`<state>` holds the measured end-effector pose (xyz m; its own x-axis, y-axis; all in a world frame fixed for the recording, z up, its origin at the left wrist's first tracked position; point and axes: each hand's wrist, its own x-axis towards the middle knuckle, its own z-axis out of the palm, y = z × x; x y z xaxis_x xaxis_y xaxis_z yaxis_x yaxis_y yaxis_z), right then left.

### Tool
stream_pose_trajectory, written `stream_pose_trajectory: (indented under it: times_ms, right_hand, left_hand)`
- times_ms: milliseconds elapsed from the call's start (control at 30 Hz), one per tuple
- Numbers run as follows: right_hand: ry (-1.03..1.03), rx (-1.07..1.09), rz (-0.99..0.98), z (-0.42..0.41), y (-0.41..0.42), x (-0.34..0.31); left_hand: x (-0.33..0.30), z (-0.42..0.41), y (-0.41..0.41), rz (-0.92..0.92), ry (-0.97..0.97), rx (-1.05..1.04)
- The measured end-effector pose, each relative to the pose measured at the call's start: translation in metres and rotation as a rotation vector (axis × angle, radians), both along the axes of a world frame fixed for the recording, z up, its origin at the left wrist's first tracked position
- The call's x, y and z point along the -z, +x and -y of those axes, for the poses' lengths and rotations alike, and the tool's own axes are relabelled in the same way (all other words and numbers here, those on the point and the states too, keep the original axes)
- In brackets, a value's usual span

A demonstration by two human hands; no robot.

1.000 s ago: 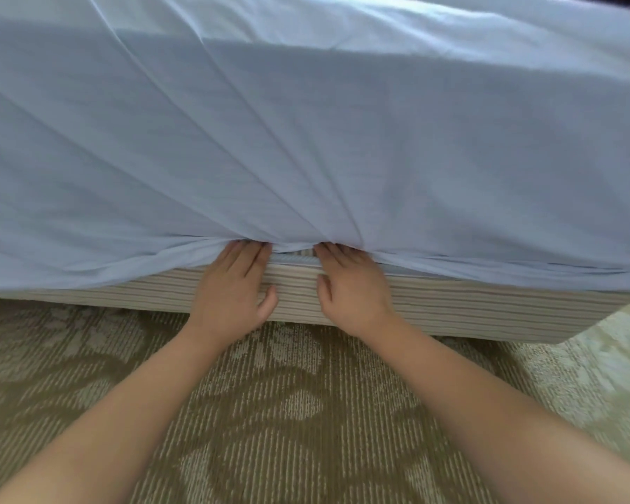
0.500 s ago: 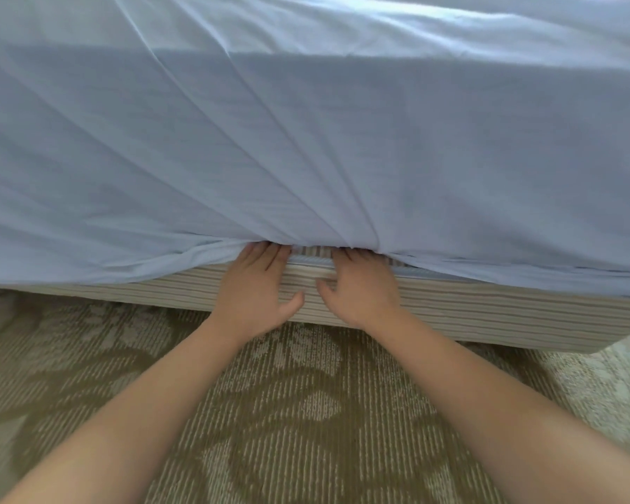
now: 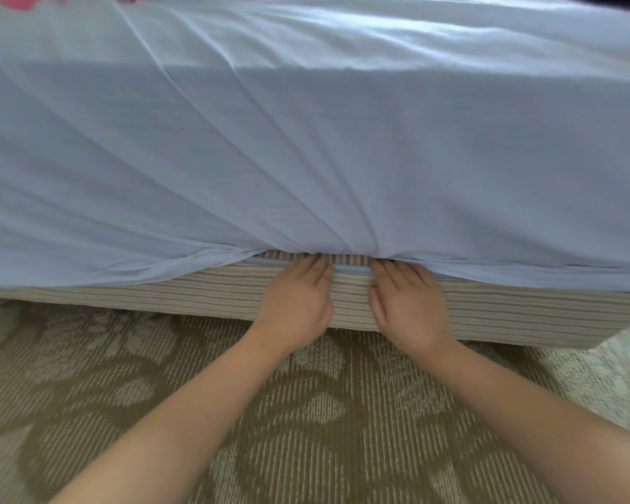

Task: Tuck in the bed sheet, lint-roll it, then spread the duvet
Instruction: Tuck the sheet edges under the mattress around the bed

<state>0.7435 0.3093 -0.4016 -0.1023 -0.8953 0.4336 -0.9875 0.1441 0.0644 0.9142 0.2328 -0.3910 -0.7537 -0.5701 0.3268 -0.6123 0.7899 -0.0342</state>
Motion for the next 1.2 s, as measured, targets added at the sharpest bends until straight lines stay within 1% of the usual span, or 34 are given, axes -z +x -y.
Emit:
stream_pose_trajectory:
  times_ms: [67, 167, 267, 333, 400, 500, 567, 633, 733, 833, 933, 1033, 1067, 1133, 1200]
  right_hand:
    - [0.061, 0.035, -0.022, 0.000, -0.002, -0.002]
    - [0.177, 0.074, 0.082, 0.014, 0.002, -0.017]
    - [0.195, 0.121, 0.160, 0.030, -0.002, -0.021]
    - [0.199, 0.120, 0.120, 0.028, -0.004, -0.019]
    - [0.099, 0.043, 0.078, 0.020, -0.007, -0.010]
    - [-0.152, -0.074, 0.021, 0.006, -0.016, -0.002]
    - [-0.216, -0.094, -0.010, -0.006, -0.027, -0.002]
    - [-0.185, -0.033, -0.026, -0.019, -0.040, 0.001]
    - [-0.051, 0.017, -0.043, -0.030, -0.056, 0.002]
    - [0.057, 0.041, 0.050, -0.021, -0.058, -0.013]
    - [0.143, 0.141, 0.091, -0.009, -0.054, -0.022]
    - [0.127, 0.135, 0.100, -0.009, -0.055, -0.022]
    - [0.087, 0.087, 0.088, -0.012, -0.056, -0.019]
    - [-0.058, -0.003, 0.011, -0.025, -0.062, -0.010]
    - [-0.132, -0.045, -0.053, -0.039, -0.072, -0.007]
  left_hand:
    - [0.002, -0.001, -0.009, -0.018, 0.021, 0.047]
    - [0.007, 0.006, -0.016, -0.054, 0.023, 0.040]
    - [0.007, 0.012, -0.016, -0.054, 0.019, 0.050]
    - [0.006, 0.012, -0.016, -0.055, 0.018, 0.059]
    - [0.005, 0.010, -0.017, -0.050, 0.003, 0.065]
    - [0.004, 0.008, -0.019, -0.044, -0.007, 0.072]
    - [0.006, 0.006, -0.024, -0.059, -0.018, 0.088]
    - [0.009, 0.000, -0.032, -0.059, -0.046, 0.133]
    - [0.010, -0.008, -0.049, -0.052, -0.068, 0.192]
    - [0.011, -0.010, -0.061, -0.056, -0.057, 0.187]
    - [0.010, -0.007, -0.060, -0.042, -0.065, 0.183]
    - [0.008, -0.003, -0.056, -0.046, -0.058, 0.166]
    - [0.007, -0.003, -0.055, -0.044, -0.053, 0.163]
    - [0.006, -0.005, -0.055, -0.043, -0.053, 0.161]
    - [0.006, -0.007, -0.058, -0.041, -0.071, 0.164]
